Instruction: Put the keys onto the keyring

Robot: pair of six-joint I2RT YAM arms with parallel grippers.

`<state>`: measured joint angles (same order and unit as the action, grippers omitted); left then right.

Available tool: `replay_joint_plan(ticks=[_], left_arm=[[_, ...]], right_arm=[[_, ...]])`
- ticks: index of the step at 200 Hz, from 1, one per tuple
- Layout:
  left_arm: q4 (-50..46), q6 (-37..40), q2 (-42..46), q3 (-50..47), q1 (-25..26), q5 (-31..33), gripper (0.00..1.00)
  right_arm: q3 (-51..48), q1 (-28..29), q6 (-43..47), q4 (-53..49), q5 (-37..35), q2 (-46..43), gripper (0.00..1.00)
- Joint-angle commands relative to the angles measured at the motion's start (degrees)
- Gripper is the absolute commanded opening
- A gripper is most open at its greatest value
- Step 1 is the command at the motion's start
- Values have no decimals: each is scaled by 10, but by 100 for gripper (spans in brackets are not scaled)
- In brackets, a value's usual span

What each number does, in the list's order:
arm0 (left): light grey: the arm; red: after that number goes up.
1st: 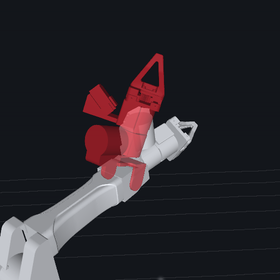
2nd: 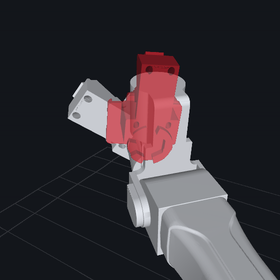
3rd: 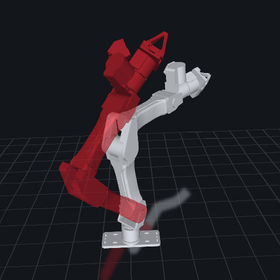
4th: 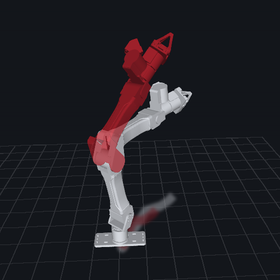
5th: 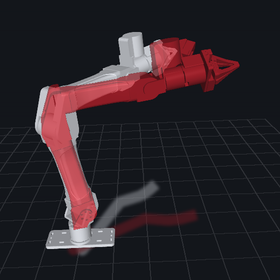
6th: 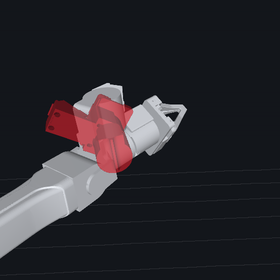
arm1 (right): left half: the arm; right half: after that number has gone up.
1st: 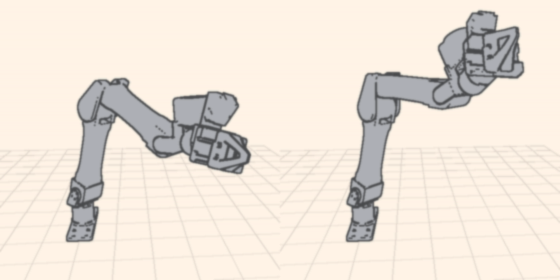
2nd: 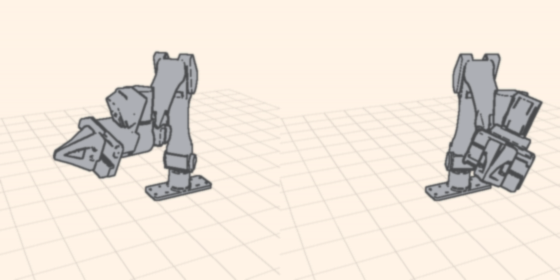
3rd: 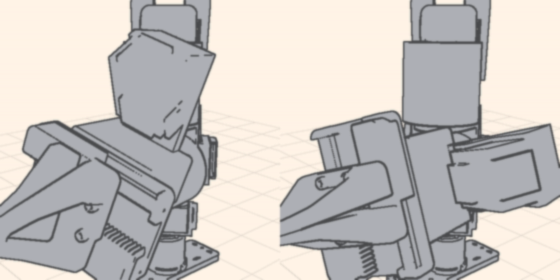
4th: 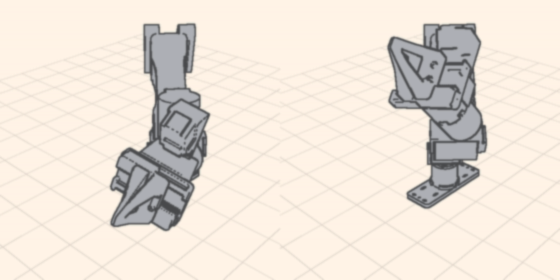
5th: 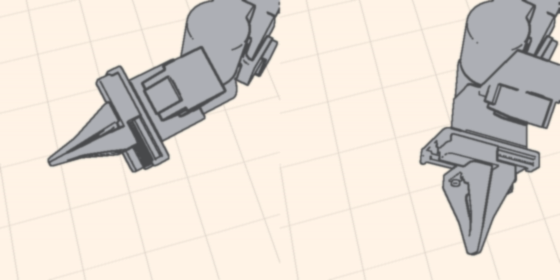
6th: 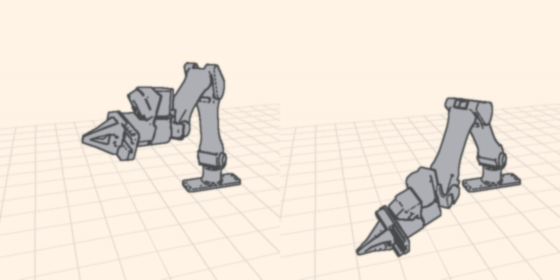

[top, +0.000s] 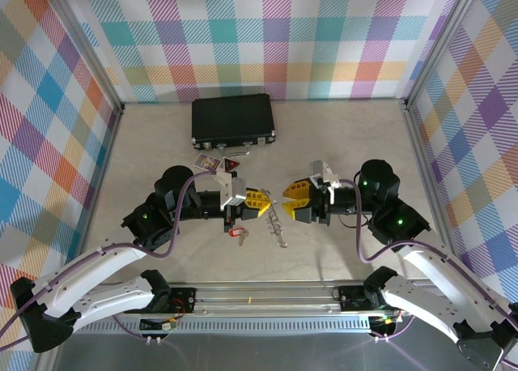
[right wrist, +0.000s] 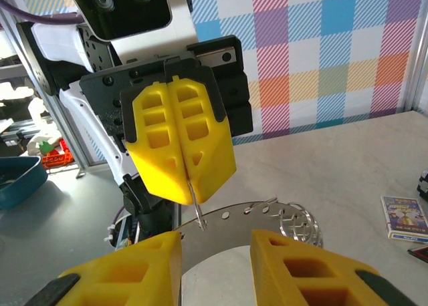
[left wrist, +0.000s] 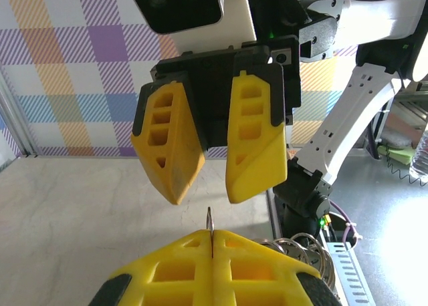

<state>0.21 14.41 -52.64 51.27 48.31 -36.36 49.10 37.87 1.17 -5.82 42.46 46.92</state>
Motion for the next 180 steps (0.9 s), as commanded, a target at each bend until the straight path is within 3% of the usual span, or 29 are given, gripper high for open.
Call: replay_joint_plan(ticks=[1, 75, 118, 157, 180], left_arm=[[20, 3, -4, 20, 8, -20, 0], [18, -1, -8, 20, 11, -28, 0], [18, -1, -9, 22, 12, -28, 0], [16, -1, -10, 21, 13, -28, 0], [17, -1, -8, 20, 14, -24, 0]], right_arm=[[16, 9, 21, -4, 11, 1, 29], [25, 24, 39, -26, 18, 13, 22], [34, 37, 71, -33, 9, 24, 14], [37, 44, 79, -36, 1, 28, 0], [38, 48, 85, -41, -9, 27, 0]])
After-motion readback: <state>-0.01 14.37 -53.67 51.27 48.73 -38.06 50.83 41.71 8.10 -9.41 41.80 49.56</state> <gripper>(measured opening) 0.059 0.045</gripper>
